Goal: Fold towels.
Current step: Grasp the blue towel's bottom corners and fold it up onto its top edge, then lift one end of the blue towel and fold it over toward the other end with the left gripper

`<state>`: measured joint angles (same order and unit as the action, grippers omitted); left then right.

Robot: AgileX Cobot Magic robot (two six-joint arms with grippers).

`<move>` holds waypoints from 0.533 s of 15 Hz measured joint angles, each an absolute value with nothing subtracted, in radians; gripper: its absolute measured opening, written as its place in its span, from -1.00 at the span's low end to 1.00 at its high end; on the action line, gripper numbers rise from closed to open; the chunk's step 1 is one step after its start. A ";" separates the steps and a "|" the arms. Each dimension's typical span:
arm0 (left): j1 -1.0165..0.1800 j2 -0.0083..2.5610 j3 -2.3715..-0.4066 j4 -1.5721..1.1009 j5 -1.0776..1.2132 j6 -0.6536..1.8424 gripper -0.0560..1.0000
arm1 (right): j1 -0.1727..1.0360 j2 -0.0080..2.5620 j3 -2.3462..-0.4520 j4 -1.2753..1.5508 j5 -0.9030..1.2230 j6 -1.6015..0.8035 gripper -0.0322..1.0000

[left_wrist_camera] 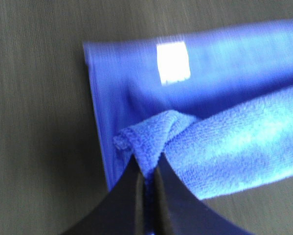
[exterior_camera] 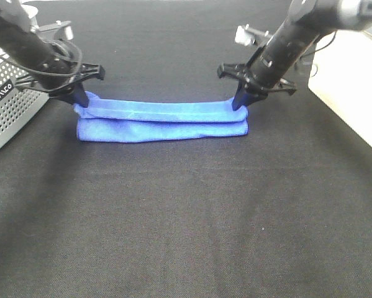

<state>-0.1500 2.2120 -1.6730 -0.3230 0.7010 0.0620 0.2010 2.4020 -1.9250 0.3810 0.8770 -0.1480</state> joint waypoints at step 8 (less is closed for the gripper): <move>-0.150 2.296 -1.729 -0.313 0.703 0.041 0.69 | 0.201 2.444 -1.945 0.370 0.870 -0.121 0.68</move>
<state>-0.1500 2.2960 -1.7290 -0.3130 0.7030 0.0410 0.2010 2.4440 -1.9450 0.3700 0.8700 -0.1210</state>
